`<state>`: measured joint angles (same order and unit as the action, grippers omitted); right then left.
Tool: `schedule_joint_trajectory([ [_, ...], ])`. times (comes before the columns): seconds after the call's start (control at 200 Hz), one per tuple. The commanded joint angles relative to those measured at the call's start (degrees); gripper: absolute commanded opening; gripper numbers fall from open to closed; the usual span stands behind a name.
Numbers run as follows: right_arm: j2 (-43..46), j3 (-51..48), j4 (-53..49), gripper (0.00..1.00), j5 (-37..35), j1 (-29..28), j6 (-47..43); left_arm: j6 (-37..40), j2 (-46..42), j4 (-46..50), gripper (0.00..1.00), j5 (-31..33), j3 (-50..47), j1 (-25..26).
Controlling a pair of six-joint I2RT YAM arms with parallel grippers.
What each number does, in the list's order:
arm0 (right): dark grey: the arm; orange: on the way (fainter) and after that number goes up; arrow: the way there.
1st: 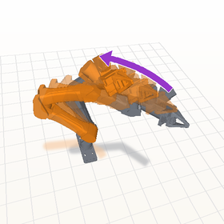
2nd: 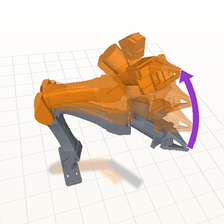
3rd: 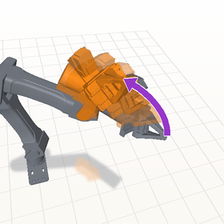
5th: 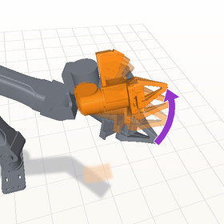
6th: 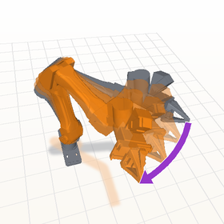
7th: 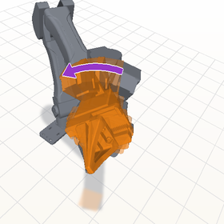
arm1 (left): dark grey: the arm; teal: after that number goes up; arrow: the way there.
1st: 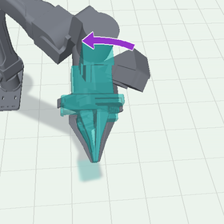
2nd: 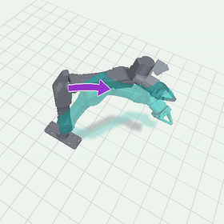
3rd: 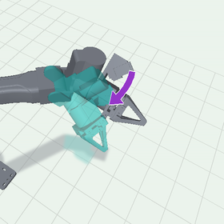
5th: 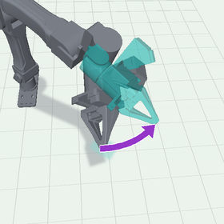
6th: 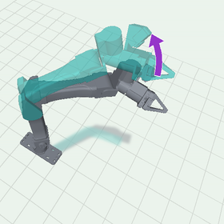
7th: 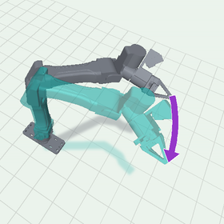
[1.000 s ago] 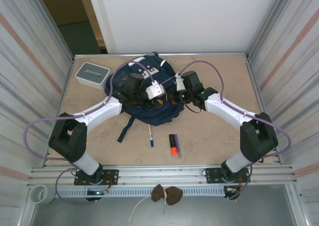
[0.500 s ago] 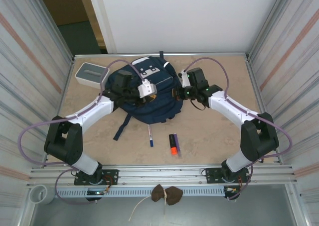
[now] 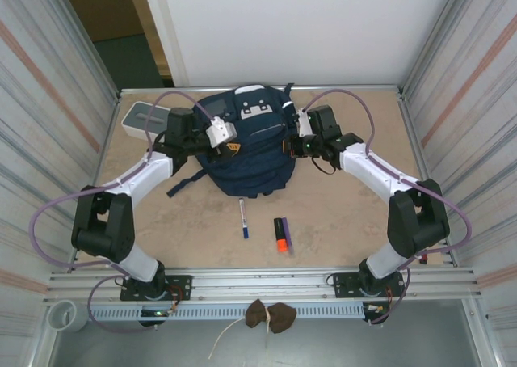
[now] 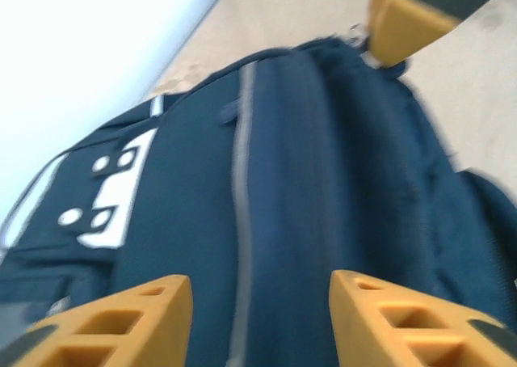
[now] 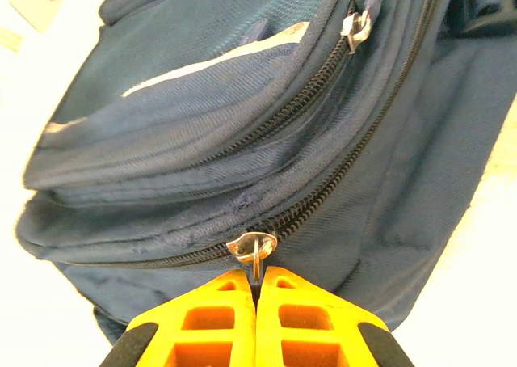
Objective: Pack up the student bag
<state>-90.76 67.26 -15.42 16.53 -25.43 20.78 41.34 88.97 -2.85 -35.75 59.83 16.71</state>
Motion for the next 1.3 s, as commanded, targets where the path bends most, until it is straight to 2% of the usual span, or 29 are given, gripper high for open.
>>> schedule_joint_trajectory([
  [0.0, 0.71, 0.74, 3.35, 0.0, 1.6, -2.43, 1.59, -1.16, -5.91, 0.76, 0.64, 10.37, -1.41, 2.1],
  [0.075, 0.94, 1.01, 3.94, 0.0, 2.07, -3.34, 1.81, -0.07, -7.85, 3.17, 0.72, 12.4, -1.69, 5.42],
  [0.15, 1.1, 1.68, 4.0, 0.0, 2.4, -3.91, 1.77, 0.75, -7.58, 4.91, 0.76, 13.9, -0.87, 8.68],
  [0.291, 1.04, 2.56, 4.16, 0.0, 3.11, -4.61, 1.98, 1.67, -1.86, 7.76, 0.76, 16.72, 3.75, 13.06],
  [0.416, 1.62, 2.45, 4.51, 0.0, 3.81, -4.79, 2.25, 3.16, 3.22, 9.22, 0.73, 17.15, 7.66, 14.73],
  [0.496, 2.06, 2.12, 4.74, 0.0, 4.08, -4.8, 2.34, 3.76, 5.7, 9.53, 0.64, 17.0, 9.7, 14.69],
  [0.621, 2.71, 1.17, 4.7, 0.0, 3.83, -4.16, 2.02, 5.79, 8.21, 12.08, 0.41, 15.45, 12.9, 14.11],
  [0.736, 2.65, 0.6, 3.29, 0.0, 1.16, -2.68, 0.48, 7.03, 7.18, 12.72, 0.12, 9.92, 13.36, 12.1],
  [0.822, 1.44, 0.88, 0.81, 0.0, -2.69, -0.92, -1.65, 7.47, 4.55, 9.74, 0.01, 4.85, 11.25, 9.94],
  [0.972, -1.52, 1.87, -1.04, 0.0, -7.04, 2.86, -4.01, 7.6, -0.86, 2.48, 0.0, -5.66, 5.02, 5.53],
  [1.097, -4.41, 4.54, -1.68, 0.0, -6.8, 4.91, -4.52, 3.3, -3.65, -2.87, 0.0, -11.13, 0.96, 0.52],
  [1.172, -5.4, 5.55, -0.41, 0.0, -4.26, 4.61, -4.11, 1.78, -3.91, -4.85, 0.03, -11.31, -0.7, -1.44],
  [1.292, -6.1, 6.54, 1.13, 0.0, -1.84, 3.34, -2.87, 1.02, -2.41, -4.71, 0.1, -6.11, -0.91, -1.59],
])
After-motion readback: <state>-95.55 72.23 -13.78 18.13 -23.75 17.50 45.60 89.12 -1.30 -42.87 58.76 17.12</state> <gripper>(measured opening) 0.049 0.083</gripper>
